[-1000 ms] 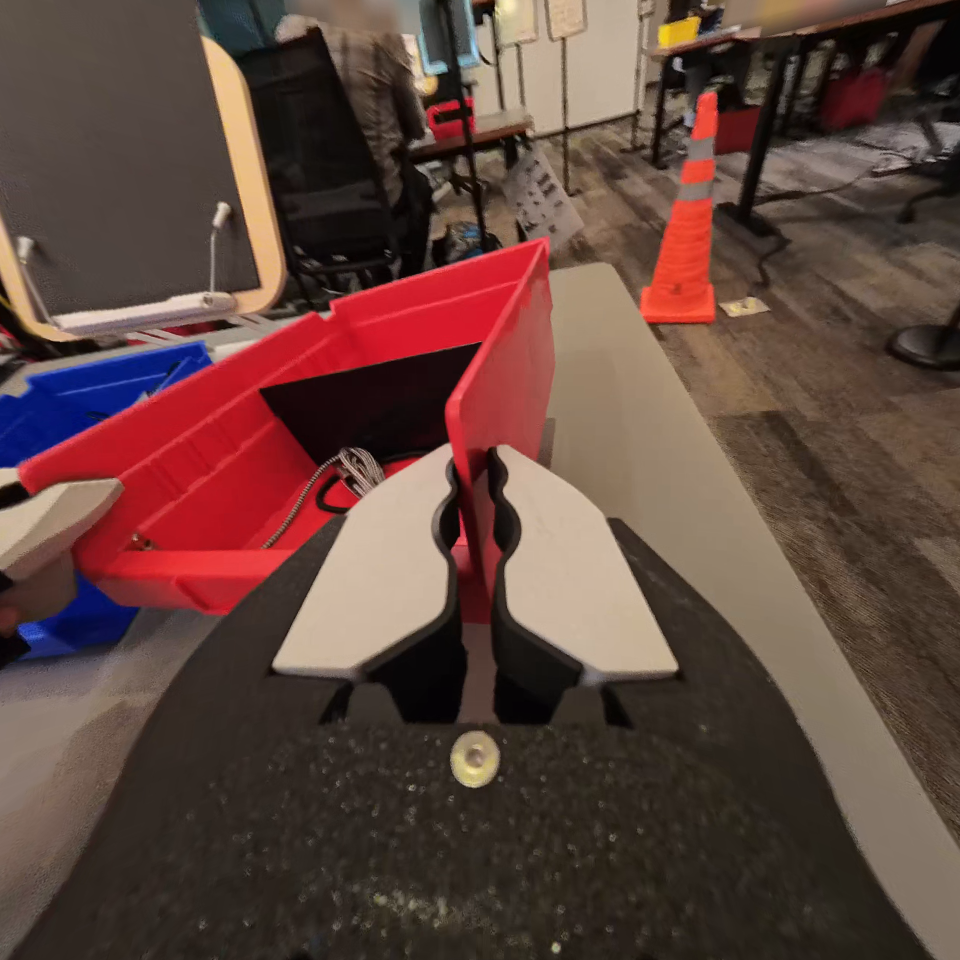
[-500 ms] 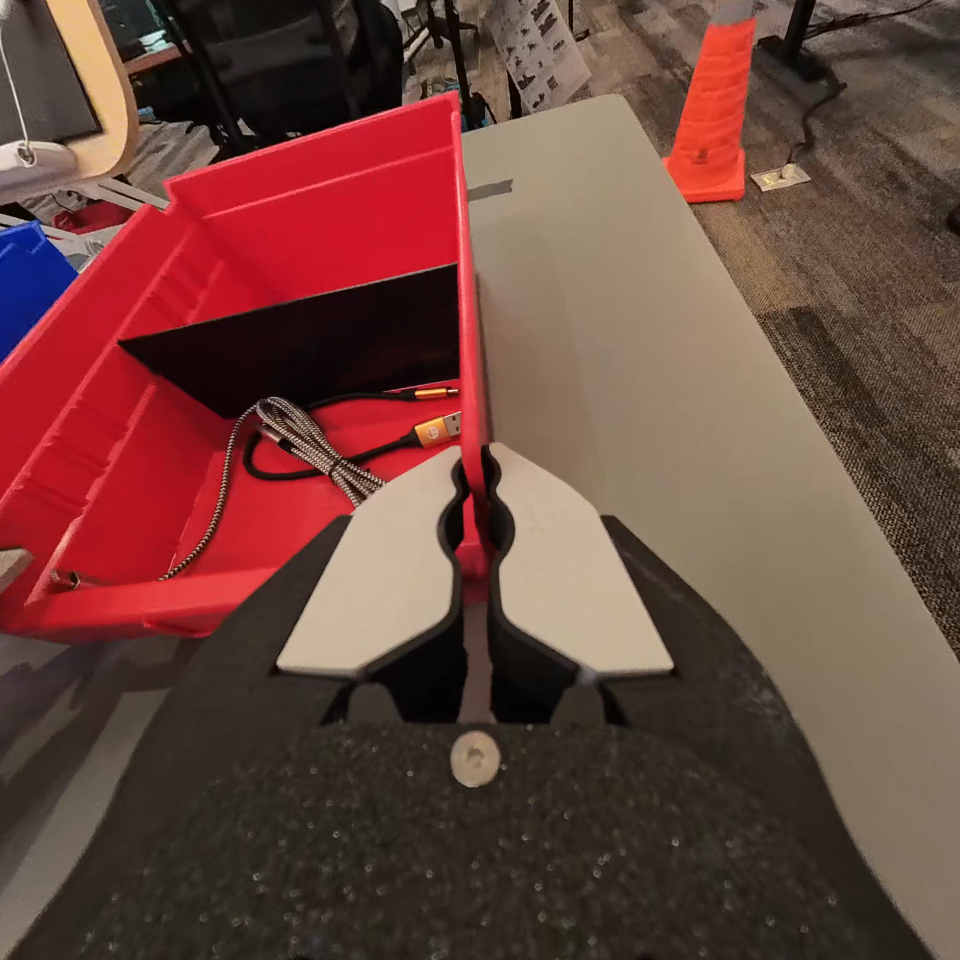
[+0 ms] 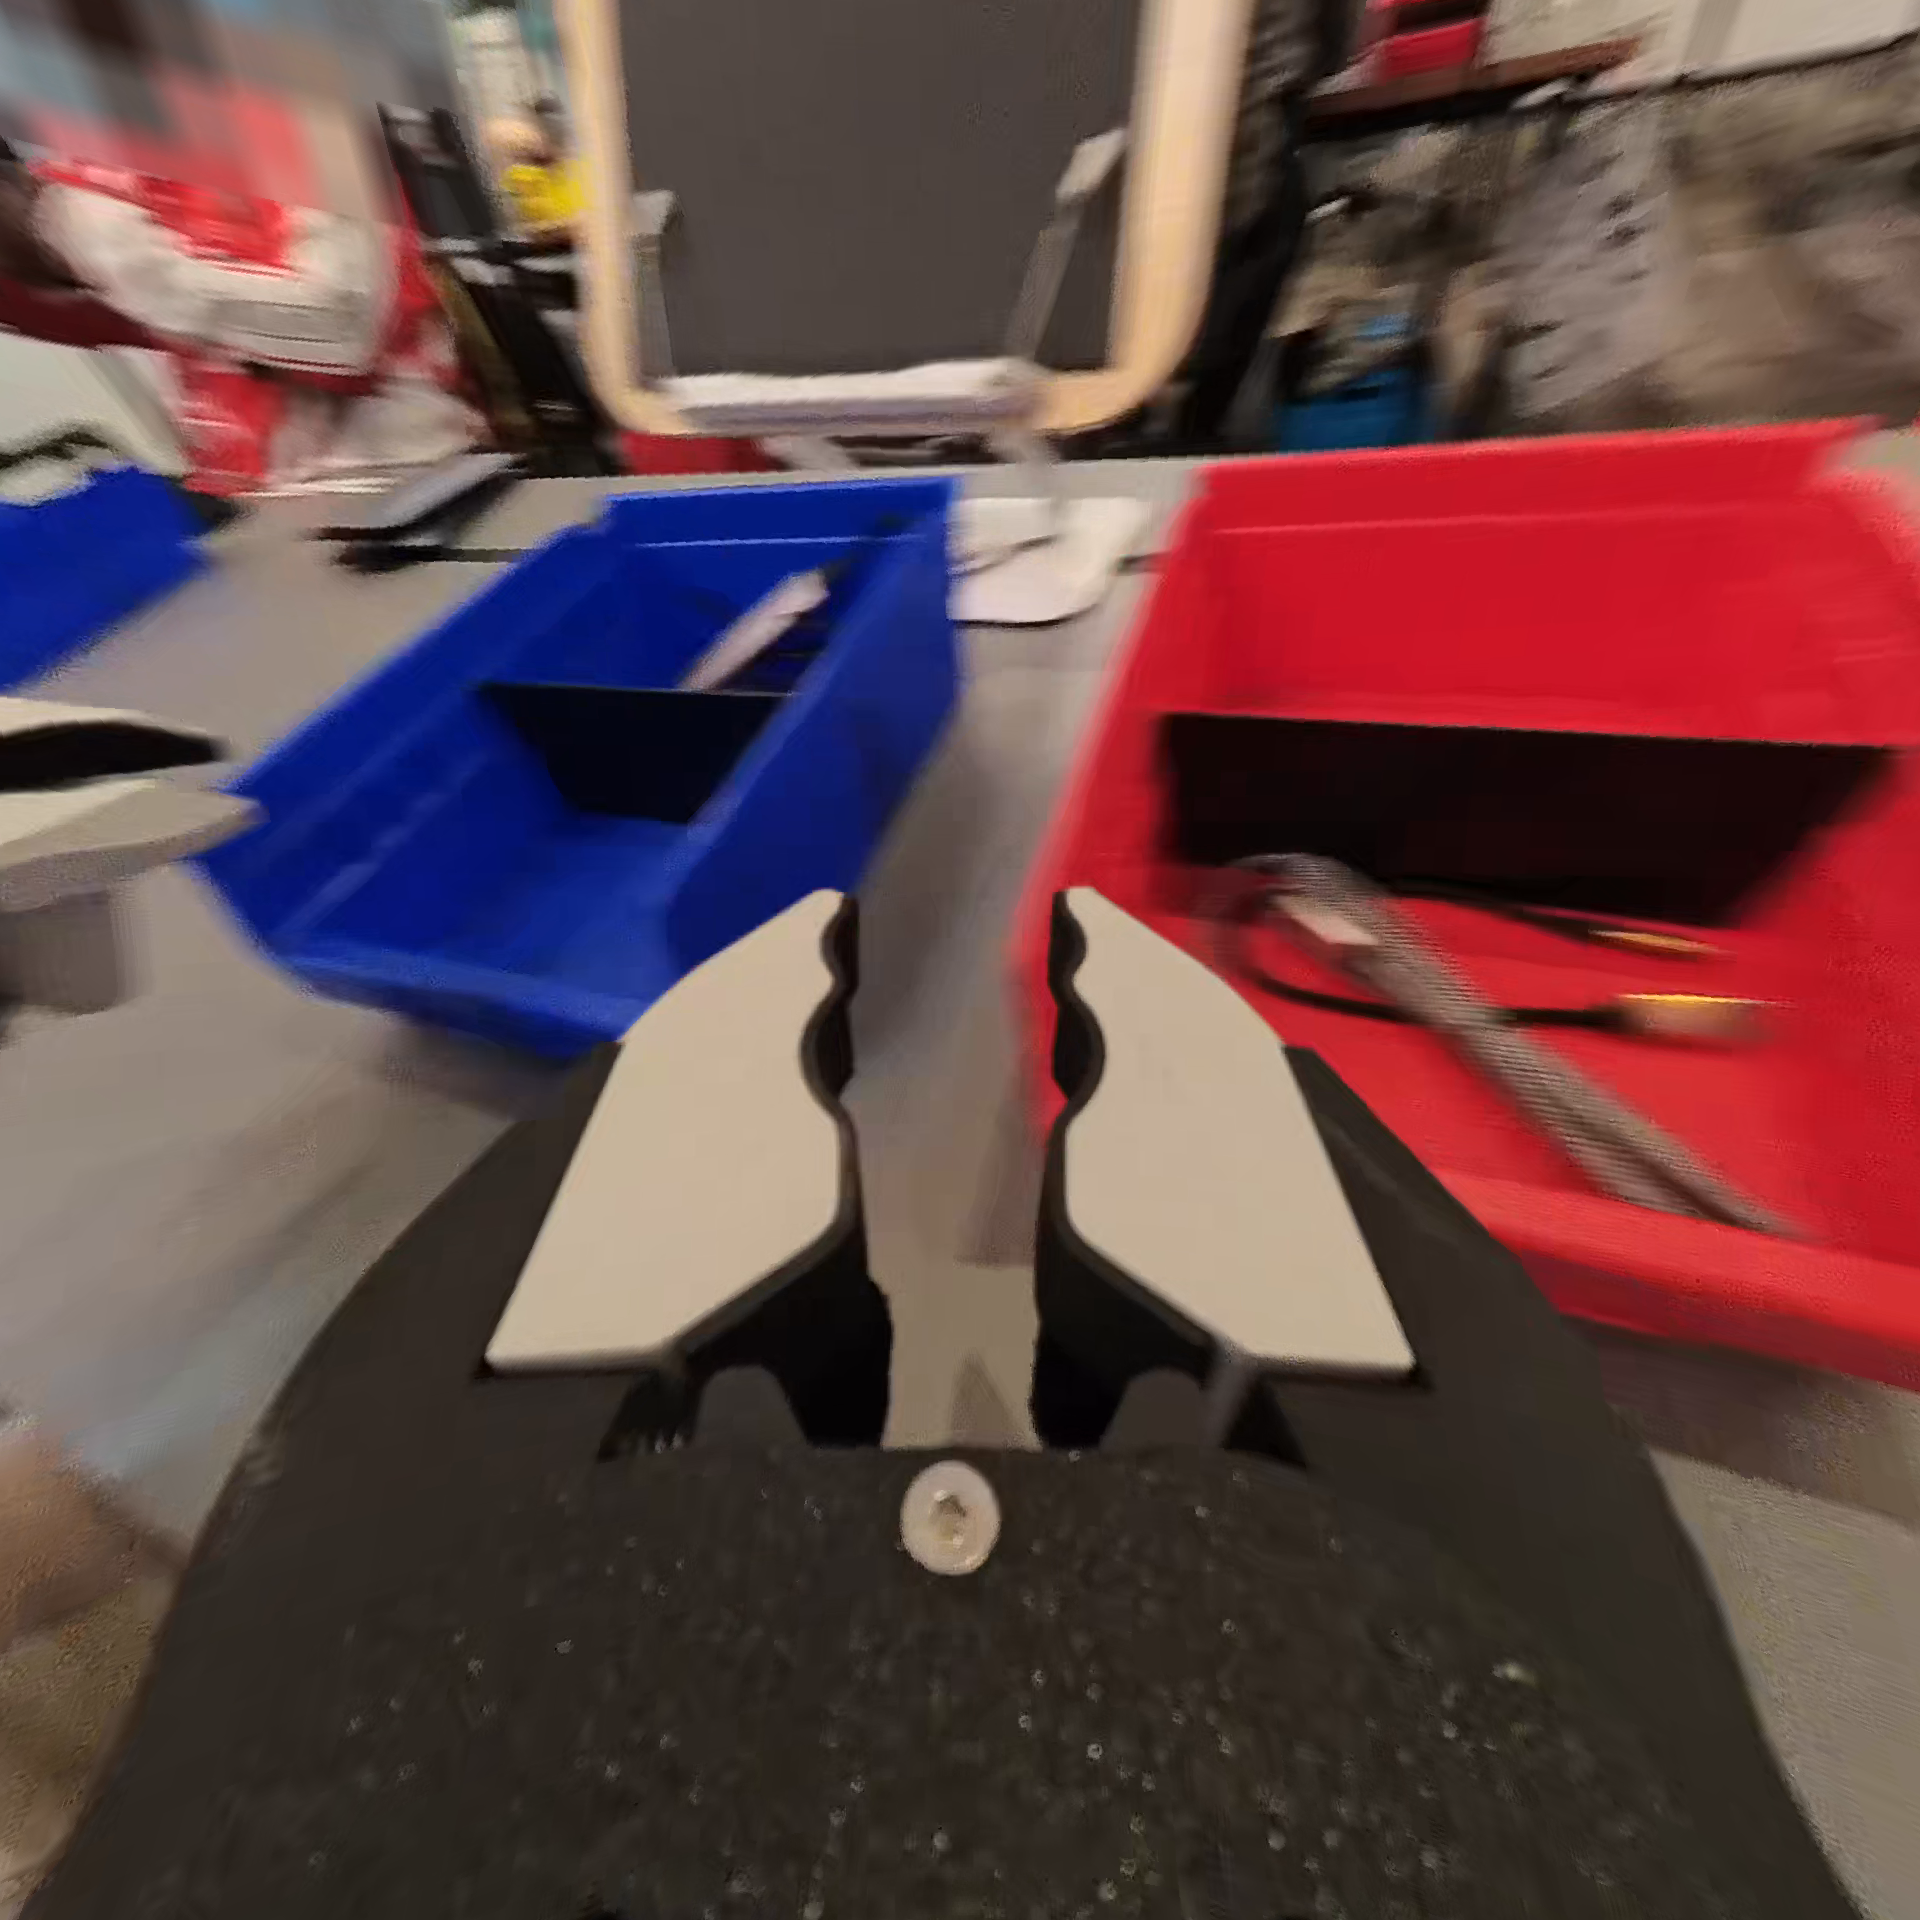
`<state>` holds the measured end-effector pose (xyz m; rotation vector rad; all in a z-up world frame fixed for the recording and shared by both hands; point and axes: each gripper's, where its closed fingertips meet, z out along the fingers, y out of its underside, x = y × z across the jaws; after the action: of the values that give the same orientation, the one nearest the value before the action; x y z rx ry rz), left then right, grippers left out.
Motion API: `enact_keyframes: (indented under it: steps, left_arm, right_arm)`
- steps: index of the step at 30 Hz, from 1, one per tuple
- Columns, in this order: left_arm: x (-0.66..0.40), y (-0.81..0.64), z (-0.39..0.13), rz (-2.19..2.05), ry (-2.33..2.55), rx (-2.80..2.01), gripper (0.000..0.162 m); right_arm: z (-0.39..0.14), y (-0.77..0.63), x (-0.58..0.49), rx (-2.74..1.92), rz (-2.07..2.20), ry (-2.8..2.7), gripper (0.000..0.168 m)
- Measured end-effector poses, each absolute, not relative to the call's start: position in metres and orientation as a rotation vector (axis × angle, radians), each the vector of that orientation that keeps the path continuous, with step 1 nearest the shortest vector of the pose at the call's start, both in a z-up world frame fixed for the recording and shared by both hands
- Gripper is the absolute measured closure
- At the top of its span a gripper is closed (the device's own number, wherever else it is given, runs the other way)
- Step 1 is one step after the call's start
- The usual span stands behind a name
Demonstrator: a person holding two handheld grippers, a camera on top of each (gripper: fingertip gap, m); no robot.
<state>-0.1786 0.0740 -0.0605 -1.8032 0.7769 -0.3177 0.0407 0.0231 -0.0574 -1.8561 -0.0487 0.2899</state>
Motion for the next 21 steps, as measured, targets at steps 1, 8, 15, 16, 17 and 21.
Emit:
enact_keyframes:
  steps: [1,8,15,16,17,21]
  left_arm:
    - [-0.199,0.083,-0.066,-0.264,0.734,-1.836,0.126]
    - [-0.246,0.117,-0.130,-0.197,0.605,-2.043,0.104]
    - [-0.237,0.136,-0.139,-0.363,0.571,-2.036,0.147]
    - [-0.241,0.136,-0.138,-0.345,0.570,-2.037,0.148]
    - [-0.248,0.137,-0.138,-0.312,0.571,-2.035,0.149]
    - [-0.299,0.148,-0.133,-0.249,0.510,-2.034,0.156]
  right_arm:
    - [-0.063,0.028,0.008,-1.860,0.382,-0.071,0.129]
    - [-0.124,0.090,-0.065,-2.032,0.314,-0.035,0.124]
    - [-0.137,0.107,-0.056,-2.112,0.197,0.114,0.160]
    - [-0.137,0.107,-0.058,-2.120,0.170,0.139,0.162]
    - [-0.137,0.107,-0.064,-2.124,0.150,0.158,0.163]
    - [-0.128,0.111,-0.112,-2.080,0.138,0.136,0.161]
